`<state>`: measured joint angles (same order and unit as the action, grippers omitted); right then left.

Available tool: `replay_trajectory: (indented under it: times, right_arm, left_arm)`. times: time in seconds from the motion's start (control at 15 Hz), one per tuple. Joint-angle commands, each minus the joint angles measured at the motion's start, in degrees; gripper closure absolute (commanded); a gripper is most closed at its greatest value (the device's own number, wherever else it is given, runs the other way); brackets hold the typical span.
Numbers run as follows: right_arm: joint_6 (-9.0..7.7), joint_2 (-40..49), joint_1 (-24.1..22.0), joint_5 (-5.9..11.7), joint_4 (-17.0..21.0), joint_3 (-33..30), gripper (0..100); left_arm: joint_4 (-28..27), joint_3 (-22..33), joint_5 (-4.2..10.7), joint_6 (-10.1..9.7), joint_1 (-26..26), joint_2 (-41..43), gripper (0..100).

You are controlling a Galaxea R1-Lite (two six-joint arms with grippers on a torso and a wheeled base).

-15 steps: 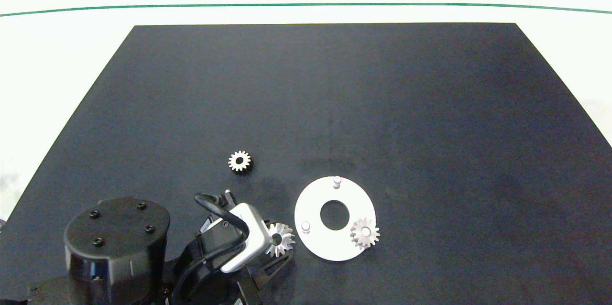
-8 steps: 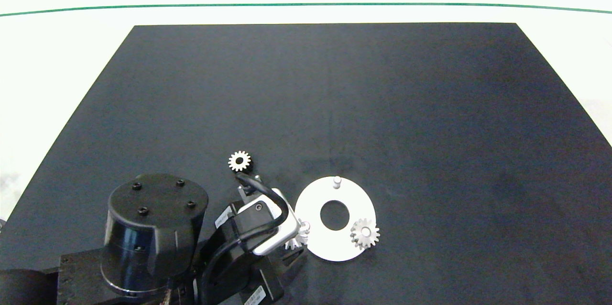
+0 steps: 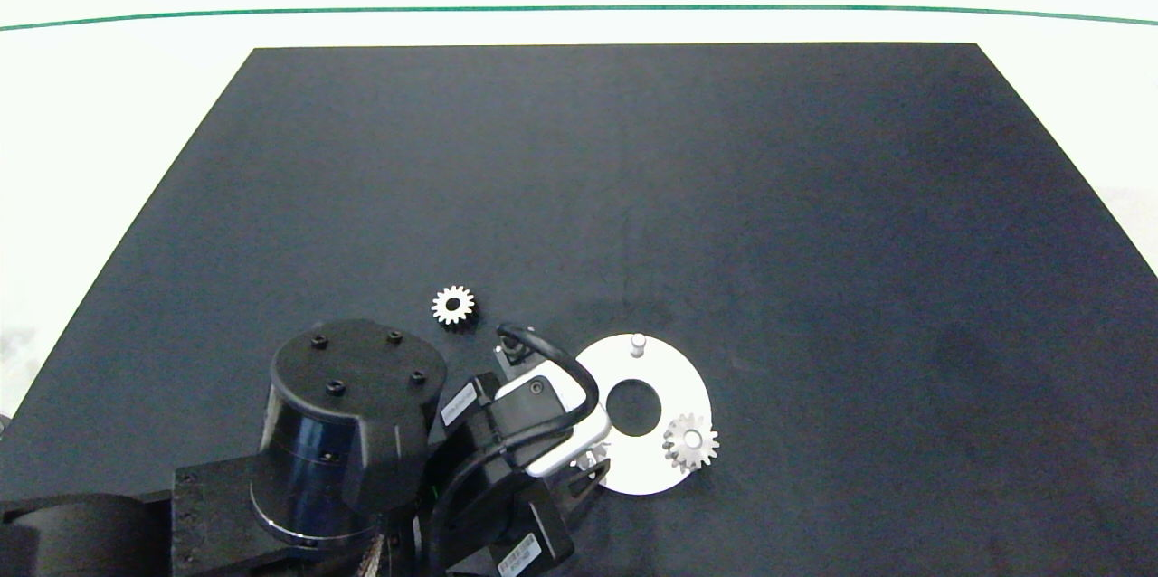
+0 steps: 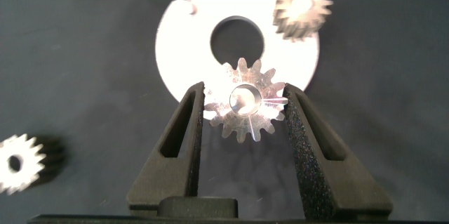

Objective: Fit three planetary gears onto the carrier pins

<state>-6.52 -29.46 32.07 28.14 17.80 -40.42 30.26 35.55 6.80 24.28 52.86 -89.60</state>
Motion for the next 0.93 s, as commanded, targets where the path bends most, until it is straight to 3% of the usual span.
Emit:
replay_trajectory:
  times: [0.07, 0.93]
  right_arm:
    - [-0.07, -0.1, 0.0, 0.16, 0.0, -0.1, 0]
    - [0.02, -0.1, 0.0, 0.16, 0.1, -0.1, 0]
  left_arm:
    - [0.3, 0.8, 0.76, 0.24, 0.9, -2.5, 96]
    - [0.1, 2.0, 0.76, 2.17, 0.1, -2.9, 96]
